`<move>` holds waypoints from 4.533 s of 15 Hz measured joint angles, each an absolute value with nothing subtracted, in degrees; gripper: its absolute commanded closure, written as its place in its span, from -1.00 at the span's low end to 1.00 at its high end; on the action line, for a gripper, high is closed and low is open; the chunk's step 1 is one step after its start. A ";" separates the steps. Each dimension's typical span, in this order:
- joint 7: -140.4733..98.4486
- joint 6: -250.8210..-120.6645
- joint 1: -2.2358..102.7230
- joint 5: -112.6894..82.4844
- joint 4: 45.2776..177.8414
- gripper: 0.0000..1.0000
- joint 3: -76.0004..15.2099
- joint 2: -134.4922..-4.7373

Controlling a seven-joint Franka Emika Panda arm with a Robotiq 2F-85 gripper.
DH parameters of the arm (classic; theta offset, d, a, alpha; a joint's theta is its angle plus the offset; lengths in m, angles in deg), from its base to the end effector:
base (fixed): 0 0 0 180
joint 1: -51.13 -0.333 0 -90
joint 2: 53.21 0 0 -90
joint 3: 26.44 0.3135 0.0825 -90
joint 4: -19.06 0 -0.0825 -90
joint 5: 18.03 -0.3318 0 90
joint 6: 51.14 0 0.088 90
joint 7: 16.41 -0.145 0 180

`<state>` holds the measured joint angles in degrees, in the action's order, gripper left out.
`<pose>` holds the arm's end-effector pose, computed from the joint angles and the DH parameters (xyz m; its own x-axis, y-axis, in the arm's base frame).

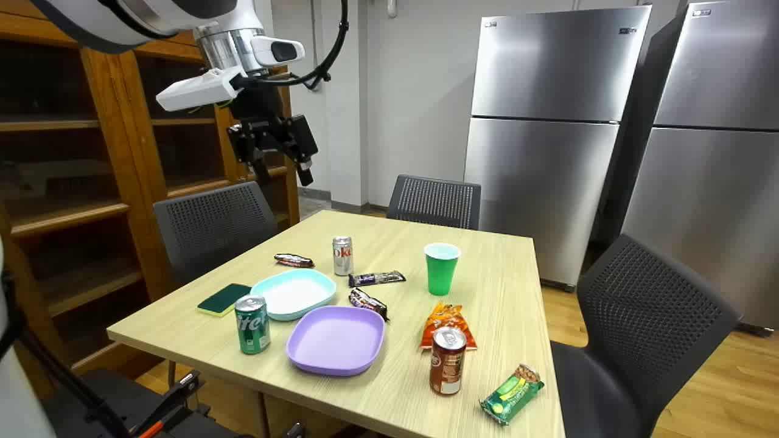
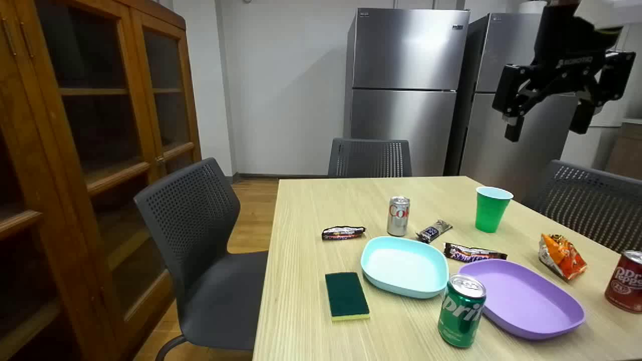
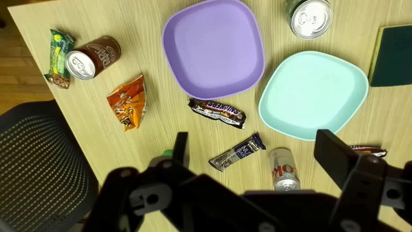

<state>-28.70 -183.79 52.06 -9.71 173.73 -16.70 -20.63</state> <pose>0.3367 0.0431 0.4073 0.9789 0.0278 0.2025 -0.0077 -0.9850 0.1726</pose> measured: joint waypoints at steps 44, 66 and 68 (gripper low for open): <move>-26.12 -206.49 43.70 -13.69 173.01 -1.00 -16.88 -58.71; -23.46 -208.32 43.69 -15.10 173.09 -1.00 -16.92 -62.72; -23.45 -208.32 43.69 -15.10 173.09 -1.00 -16.92 -62.72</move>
<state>-23.45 -208.32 43.69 -15.10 173.09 -16.92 -62.72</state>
